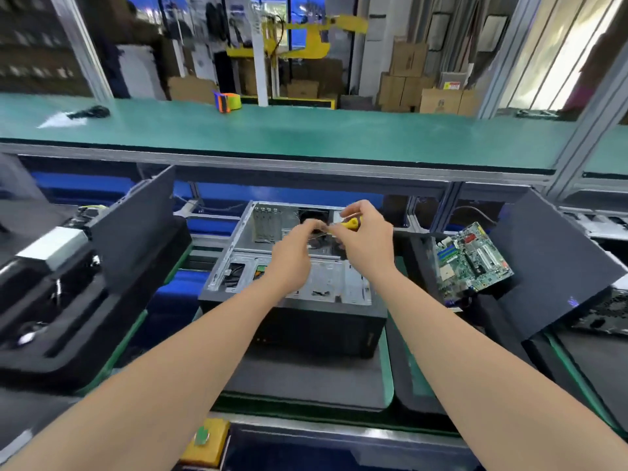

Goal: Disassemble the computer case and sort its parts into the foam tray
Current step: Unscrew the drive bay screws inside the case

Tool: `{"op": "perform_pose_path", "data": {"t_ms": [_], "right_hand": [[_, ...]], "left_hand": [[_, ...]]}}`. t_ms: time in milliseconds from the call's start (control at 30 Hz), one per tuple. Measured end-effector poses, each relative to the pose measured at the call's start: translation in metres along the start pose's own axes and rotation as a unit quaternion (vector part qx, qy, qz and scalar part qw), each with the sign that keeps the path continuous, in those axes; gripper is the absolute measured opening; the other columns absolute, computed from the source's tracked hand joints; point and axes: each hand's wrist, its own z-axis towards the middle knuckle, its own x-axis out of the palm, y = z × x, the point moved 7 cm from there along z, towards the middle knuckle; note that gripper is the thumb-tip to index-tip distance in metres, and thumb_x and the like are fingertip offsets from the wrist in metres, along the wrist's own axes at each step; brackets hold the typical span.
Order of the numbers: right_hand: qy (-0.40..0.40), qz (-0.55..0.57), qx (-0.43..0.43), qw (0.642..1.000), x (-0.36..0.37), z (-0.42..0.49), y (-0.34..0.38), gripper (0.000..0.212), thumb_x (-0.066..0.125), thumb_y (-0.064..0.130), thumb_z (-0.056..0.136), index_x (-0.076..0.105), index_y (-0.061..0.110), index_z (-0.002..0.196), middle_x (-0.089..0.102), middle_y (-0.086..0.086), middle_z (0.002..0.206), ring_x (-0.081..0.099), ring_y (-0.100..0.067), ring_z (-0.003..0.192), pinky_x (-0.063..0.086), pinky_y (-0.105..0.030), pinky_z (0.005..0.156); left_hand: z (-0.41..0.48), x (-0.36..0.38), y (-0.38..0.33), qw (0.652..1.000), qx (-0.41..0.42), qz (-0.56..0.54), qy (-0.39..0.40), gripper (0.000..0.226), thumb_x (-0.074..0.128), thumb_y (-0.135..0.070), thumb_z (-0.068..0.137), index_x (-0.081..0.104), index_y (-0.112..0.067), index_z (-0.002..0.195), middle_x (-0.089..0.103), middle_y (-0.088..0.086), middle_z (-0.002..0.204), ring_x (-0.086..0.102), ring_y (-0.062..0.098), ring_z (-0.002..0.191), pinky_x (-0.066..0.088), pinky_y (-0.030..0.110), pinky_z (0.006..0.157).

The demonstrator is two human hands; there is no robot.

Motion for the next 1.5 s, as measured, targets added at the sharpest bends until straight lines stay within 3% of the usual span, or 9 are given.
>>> {"op": "perform_pose_path", "data": {"t_ms": [133,367,500,567,633,700,933,1300,1500], "right_hand": [[-0.002,0.005,-0.042,0.999,0.047,0.017,0.027,0.029,0.079,0.019,0.089,0.058,0.022,0.107,0.062,0.008,0.082,0.056,0.004,0.071,0.041,-0.009,0.059],[0.041,-0.054,-0.089,0.994,0.119,0.04,0.037,0.039,0.071,0.02,0.095,0.051,0.03,0.126,0.059,0.003,0.08,0.055,-0.013,0.068,0.044,-0.027,0.058],[0.037,-0.081,-0.077,0.993,0.136,0.046,0.028,0.037,0.071,0.024,0.097,0.05,0.034,0.126,0.061,0.005,0.083,0.057,-0.013,0.07,0.04,-0.025,0.059],[0.036,-0.088,-0.071,0.993,0.142,0.048,0.024,0.036,0.07,0.024,0.097,0.05,0.033,0.125,0.061,0.003,0.085,0.058,-0.015,0.071,0.043,-0.027,0.06],[0.039,-0.101,-0.069,0.992,0.147,0.048,0.021,0.035,0.07,0.024,0.098,0.049,0.032,0.125,0.06,0.003,0.084,0.058,-0.017,0.071,0.044,-0.031,0.061],[0.041,-0.107,-0.069,0.991,0.151,0.049,0.02,0.035,0.07,0.024,0.099,0.049,0.032,0.126,0.059,0.003,0.083,0.056,-0.017,0.07,0.043,-0.032,0.061],[0.052,-0.11,-0.061,0.991,0.16,0.05,0.013,0.034,0.07,0.025,0.099,0.051,0.032,0.127,0.059,0.002,0.082,0.055,-0.016,0.067,0.047,-0.033,0.063],[0.085,-0.099,-0.088,0.987,0.16,0.047,0.021,0.031,0.069,0.023,0.099,0.05,0.032,0.122,0.059,-0.004,0.082,0.056,-0.024,0.067,0.054,-0.048,0.066],[0.159,-0.085,-0.093,0.979,0.163,0.046,0.023,0.033,0.069,0.019,0.1,0.049,0.034,0.122,0.063,0.0,0.085,0.06,-0.028,0.071,0.055,-0.052,0.073]], "left_hand": [[0.009,-0.029,0.047,0.999,-0.02,-0.051,-0.001,0.059,0.035,0.015,0.094,0.054,-0.029,0.13,0.067,0.001,0.124,0.06,0.014,0.117,0.052,0.036,0.092],[0.03,-0.04,0.115,0.992,-0.029,-0.084,0.093,0.073,0.029,0.022,0.086,0.056,-0.024,0.136,0.069,-0.005,0.126,0.059,0.004,0.125,0.045,0.035,0.111],[0.038,-0.034,0.142,0.984,-0.023,-0.077,0.162,0.084,0.031,0.019,0.086,0.047,-0.043,0.14,0.069,-0.014,0.118,0.06,0.008,0.117,0.055,0.034,0.081],[0.041,-0.03,0.15,0.98,-0.012,-0.075,0.185,0.086,0.032,0.018,0.088,0.043,-0.05,0.14,0.069,-0.016,0.116,0.062,-0.004,0.095,0.045,0.016,0.061],[0.041,-0.028,0.155,0.978,-0.002,-0.078,0.195,0.085,0.034,0.016,0.09,0.04,-0.053,0.14,0.068,-0.017,0.115,0.06,-0.011,0.066,0.04,0.013,0.048],[0.042,-0.025,0.16,0.977,0.003,-0.079,0.2,0.086,0.034,0.015,0.092,0.036,-0.056,0.141,0.067,-0.019,0.115,0.057,-0.009,0.056,0.039,0.014,0.044],[0.046,-0.02,0.17,0.978,0.006,-0.082,0.194,0.08,0.034,0.013,0.095,0.04,-0.053,0.138,0.069,-0.016,0.112,0.056,-0.004,0.052,0.039,0.016,0.045],[0.045,-0.017,0.176,0.981,0.007,-0.063,0.183,0.083,0.035,0.013,0.093,0.039,-0.061,0.131,0.07,-0.02,0.106,0.059,-0.01,0.071,0.04,0.013,0.051],[0.046,-0.017,0.176,0.983,0.011,-0.059,0.175,0.076,0.035,0.011,0.095,0.04,-0.055,0.133,0.069,-0.017,0.105,0.062,0.004,0.078,0.048,0.024,0.06]]}}
